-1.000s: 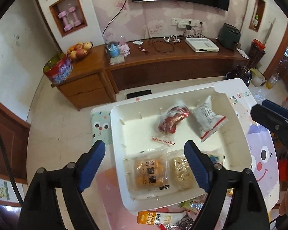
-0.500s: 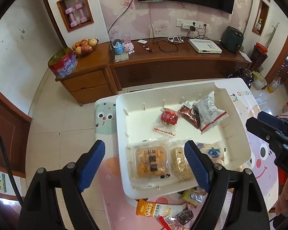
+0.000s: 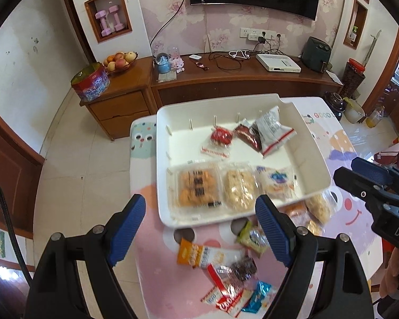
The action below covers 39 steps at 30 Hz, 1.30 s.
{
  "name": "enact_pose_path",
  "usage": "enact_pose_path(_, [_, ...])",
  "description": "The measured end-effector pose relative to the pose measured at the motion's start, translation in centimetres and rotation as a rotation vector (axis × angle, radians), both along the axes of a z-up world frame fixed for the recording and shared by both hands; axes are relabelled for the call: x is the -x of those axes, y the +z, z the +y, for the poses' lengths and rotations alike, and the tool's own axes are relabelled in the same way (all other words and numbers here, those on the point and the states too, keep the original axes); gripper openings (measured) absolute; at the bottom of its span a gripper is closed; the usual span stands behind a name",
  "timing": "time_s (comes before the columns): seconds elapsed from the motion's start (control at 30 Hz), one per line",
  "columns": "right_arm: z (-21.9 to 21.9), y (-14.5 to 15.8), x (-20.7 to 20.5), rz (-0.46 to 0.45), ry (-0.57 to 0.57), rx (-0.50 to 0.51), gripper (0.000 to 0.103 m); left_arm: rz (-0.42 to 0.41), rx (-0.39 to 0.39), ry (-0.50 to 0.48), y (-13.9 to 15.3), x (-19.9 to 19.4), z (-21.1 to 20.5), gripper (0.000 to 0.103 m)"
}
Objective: Organize snacks
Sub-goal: 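Withdraw both grippers from the tray toward the remaining snacks, then grasp the blue wafer pack with right gripper while left gripper grasps the Lipo Cookies bag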
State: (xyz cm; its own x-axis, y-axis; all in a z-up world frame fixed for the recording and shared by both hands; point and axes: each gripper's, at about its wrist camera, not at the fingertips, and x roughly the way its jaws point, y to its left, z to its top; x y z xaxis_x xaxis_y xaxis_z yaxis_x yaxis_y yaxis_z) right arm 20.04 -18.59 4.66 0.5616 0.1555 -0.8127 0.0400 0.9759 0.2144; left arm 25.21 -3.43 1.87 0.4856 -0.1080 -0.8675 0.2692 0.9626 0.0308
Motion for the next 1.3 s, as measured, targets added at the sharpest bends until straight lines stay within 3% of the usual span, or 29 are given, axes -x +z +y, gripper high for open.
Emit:
enact_pose_path(0.13, [0.6,-1.3,2.4,0.038,0.006,-0.01,0.052,0.006,0.008,0.028,-1.2,3.0,0.4,0.084])
enact_pose_path(0.63, [4.9,-10.2,9.6,0.269,0.057,-0.029,0.052,0.119,0.029,0.229,-10.1,11.5,4.5,0.084])
enact_pose_path(1.13, [9.6,-18.8,11.5,0.461,0.077,-0.063,0.052,0.193,0.062,0.329,-14.2,14.6,7.1,0.084])
enact_pose_path(1.3, [10.8,-19.2,11.7,0.435,0.1,-0.001,0.048,0.222,0.083,0.331,-15.0,14.8,6.6,0.084])
